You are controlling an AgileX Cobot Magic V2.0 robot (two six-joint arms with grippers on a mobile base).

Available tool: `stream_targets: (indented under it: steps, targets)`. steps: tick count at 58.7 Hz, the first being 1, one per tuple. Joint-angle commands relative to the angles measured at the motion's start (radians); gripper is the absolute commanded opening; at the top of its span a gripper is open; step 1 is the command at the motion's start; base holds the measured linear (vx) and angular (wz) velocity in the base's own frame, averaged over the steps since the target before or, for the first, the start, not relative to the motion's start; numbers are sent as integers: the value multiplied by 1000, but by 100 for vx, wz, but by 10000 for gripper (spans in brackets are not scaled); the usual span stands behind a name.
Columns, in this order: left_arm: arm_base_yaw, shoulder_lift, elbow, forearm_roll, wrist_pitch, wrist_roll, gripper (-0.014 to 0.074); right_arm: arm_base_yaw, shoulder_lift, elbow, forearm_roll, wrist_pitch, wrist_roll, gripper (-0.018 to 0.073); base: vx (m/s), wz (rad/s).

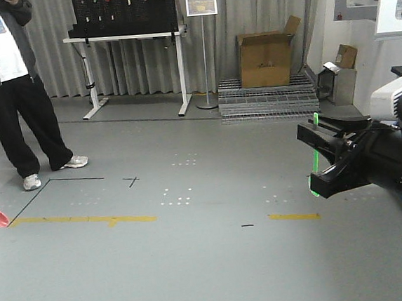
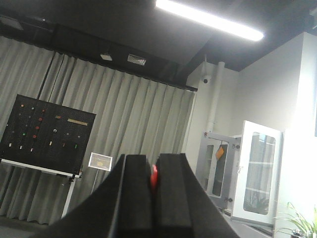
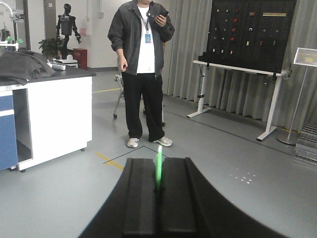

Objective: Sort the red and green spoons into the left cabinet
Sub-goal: 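Drive the base across the room holding both spoons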

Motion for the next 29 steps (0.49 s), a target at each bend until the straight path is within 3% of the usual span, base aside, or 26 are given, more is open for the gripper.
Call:
stream_targets:
  steps: [1, 29]
  targets:
    - [-2, -18, -23, -16, -67, -6, 10, -2, -32, -30, 29, -44, -2, -9, 54, 1]
    - [-2, -18, -23, -16, -67, -6, 10, -2, -32, -30, 29, -44, -2, -9, 53, 3]
